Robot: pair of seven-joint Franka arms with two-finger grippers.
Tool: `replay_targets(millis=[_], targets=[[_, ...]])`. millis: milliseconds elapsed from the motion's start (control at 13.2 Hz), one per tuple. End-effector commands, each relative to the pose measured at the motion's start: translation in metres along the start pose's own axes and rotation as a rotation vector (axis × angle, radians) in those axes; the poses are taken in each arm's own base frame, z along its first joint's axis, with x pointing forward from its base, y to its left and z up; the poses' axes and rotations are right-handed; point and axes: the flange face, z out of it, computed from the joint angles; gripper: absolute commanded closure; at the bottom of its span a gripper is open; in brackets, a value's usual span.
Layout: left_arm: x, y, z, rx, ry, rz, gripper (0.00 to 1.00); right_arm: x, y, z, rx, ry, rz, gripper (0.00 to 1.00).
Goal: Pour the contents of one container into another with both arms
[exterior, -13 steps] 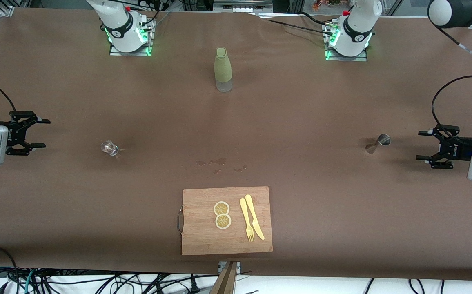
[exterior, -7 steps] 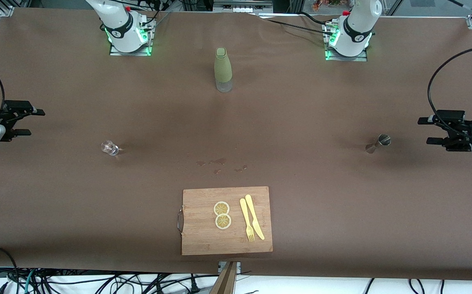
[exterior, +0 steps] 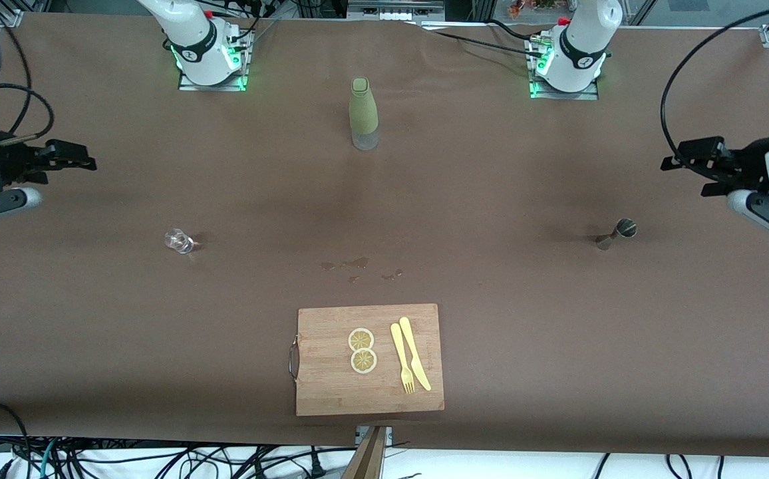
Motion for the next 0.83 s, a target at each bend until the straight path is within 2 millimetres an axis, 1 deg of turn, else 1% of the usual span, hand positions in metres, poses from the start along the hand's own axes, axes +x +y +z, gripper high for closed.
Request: replay_targets(millis=[0, 76, 151, 227, 303, 378, 454, 529, 605, 681, 756], targets=[[-0.011, -0.004, -0.018, 0.082, 0.062, -0.028, 0.00, -0.027, 0.015, -0.004, -0.012, 0.090, 0.226, 0.00], [-0.015, -0.001, -0.025, 0.162, 0.052, -0.044, 0.00, -0.032, 0.021, -0.011, -0.004, 0.118, 0.253, 0.00], [-0.014, 0.009, -0.029, 0.231, 0.046, -0.081, 0.00, -0.034, 0.015, -0.018, -0.009, 0.155, 0.251, 0.00], [-0.013, 0.015, -0.030, 0.252, 0.054, -0.157, 0.00, -0.032, 0.021, -0.023, -0.011, 0.194, 0.252, 0.00], [-0.016, 0.023, -0.035, 0.249, 0.079, -0.242, 0.00, -0.030, 0.023, -0.021, -0.015, 0.201, 0.236, 0.00], [-0.011, 0.041, -0.033, 0.249, 0.091, -0.296, 0.00, -0.031, 0.017, -0.026, -0.027, 0.206, 0.227, 0.00], [-0.007, 0.051, -0.033, 0.246, 0.106, -0.362, 0.00, -0.033, 0.016, -0.032, -0.024, 0.223, 0.229, 0.00], [-0.008, 0.058, -0.041, 0.245, 0.136, -0.402, 0.00, -0.033, 0.013, -0.029, -0.019, 0.205, 0.227, 0.00], [-0.007, 0.062, -0.046, 0.241, 0.155, -0.413, 0.00, -0.031, 0.016, -0.030, -0.020, 0.203, 0.225, 0.00], [-0.004, 0.061, -0.047, 0.233, 0.174, -0.431, 0.00, -0.025, 0.020, -0.031, -0.008, 0.206, 0.234, 0.00], [0.000, 0.062, -0.047, 0.230, 0.190, -0.443, 0.00, -0.022, 0.018, -0.030, -0.009, 0.203, 0.208, 0.00]])
